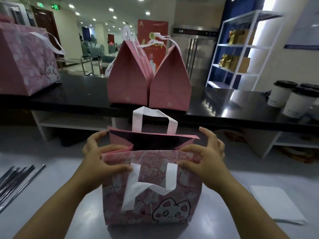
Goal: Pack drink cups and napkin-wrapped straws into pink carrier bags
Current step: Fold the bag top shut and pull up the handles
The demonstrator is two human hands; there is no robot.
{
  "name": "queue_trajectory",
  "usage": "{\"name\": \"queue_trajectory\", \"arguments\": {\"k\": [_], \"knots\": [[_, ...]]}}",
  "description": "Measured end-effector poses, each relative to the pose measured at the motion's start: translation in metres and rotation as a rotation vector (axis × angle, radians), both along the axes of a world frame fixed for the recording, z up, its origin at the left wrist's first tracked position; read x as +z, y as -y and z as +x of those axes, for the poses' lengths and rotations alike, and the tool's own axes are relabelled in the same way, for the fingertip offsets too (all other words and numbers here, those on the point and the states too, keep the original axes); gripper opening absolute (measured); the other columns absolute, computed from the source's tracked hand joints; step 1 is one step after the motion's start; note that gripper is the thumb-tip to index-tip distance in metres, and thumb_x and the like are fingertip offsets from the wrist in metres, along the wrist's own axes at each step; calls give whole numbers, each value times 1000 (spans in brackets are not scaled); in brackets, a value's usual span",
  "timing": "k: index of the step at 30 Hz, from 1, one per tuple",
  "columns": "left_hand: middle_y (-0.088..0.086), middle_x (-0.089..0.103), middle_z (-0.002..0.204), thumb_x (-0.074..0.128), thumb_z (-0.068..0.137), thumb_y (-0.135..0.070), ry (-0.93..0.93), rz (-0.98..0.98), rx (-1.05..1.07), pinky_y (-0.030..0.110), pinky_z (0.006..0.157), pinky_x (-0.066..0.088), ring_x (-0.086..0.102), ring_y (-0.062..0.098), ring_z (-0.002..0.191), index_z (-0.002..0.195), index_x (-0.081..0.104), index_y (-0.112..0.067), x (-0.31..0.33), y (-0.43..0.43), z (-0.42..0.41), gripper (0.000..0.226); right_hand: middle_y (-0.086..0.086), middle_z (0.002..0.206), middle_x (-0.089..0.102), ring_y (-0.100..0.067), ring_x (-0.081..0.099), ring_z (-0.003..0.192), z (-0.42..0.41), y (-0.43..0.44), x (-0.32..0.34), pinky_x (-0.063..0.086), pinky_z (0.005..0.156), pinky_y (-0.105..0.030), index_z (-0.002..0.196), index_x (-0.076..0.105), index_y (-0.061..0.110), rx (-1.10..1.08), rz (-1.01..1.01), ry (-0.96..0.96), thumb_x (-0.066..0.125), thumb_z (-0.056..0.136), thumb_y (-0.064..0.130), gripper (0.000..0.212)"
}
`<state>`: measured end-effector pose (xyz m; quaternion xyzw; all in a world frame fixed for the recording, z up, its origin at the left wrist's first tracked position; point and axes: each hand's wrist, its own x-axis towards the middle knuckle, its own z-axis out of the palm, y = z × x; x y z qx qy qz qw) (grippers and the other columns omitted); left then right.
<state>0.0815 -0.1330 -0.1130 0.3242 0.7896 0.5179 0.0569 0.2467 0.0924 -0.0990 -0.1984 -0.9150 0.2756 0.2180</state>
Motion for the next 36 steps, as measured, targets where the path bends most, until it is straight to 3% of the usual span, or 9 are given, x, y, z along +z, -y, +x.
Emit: {"name": "queue_trajectory", "arguments": {"k": [4,6,10,12,18,23,28,31,36], "knots": [[-32,38,124,75,18,-76,26,79,-121,16,60,55,56,-6,95,74,75,-34,3,-3,-8,70,34,143,20,2,-1,137,-4,-9,5,3,109,-35,79,58,55,98,69,-3,81,67,39,31],[-37,48,102,73,21,-79,41,110,-136,10,56,51,57,-10,86,72,74,-40,2,-5,-10,64,38,128,29,0,15,131,-8,-13,4,10,113,-38,84,57,55,114,83,-11,81,67,37,34],[-24,58,93,72,28,-78,42,205,-154,11,59,52,61,-2,85,73,71,-49,-1,-9,-14,54,33,112,42,-22,40,116,-16,-19,-3,42,99,-49,84,58,66,126,59,-64,68,60,59,27],[-19,61,93,72,31,-78,-13,243,-145,11,61,52,62,1,86,77,69,-52,-1,-10,-16,53,31,108,43,-25,46,110,-20,-21,-7,49,91,-48,89,55,68,138,67,-103,63,62,61,29],[-19,53,94,70,41,-78,-186,315,-76,12,61,53,60,1,86,85,40,-44,-11,-11,-27,63,25,101,47,-8,53,91,-25,-20,-7,49,85,-50,85,48,55,162,147,-189,62,64,56,25],[5,61,95,81,38,-65,-84,439,-83,22,68,57,68,13,82,92,32,-47,-19,-14,-38,75,9,84,59,-22,62,71,-28,-20,-6,56,60,-48,84,48,35,130,-72,-250,81,65,23,39],[-2,64,85,78,46,-66,-159,433,-154,19,70,53,64,14,72,103,28,-42,-18,-16,-46,79,15,90,68,-7,64,87,-27,-25,2,57,74,-29,95,51,44,131,-127,-196,83,69,15,50],[-9,66,89,76,52,-58,-218,357,-205,14,67,52,64,12,74,106,42,-51,-15,-16,-50,64,12,92,71,-7,65,89,-28,-27,9,58,79,-36,98,64,39,146,-175,-99,78,71,6,45],[-13,68,87,79,67,-36,-125,373,-271,19,64,56,65,11,82,79,67,-45,-14,-20,-50,19,13,93,70,-6,64,90,-30,-29,15,57,81,-32,91,72,32,172,-194,-25,76,74,4,34]]}}
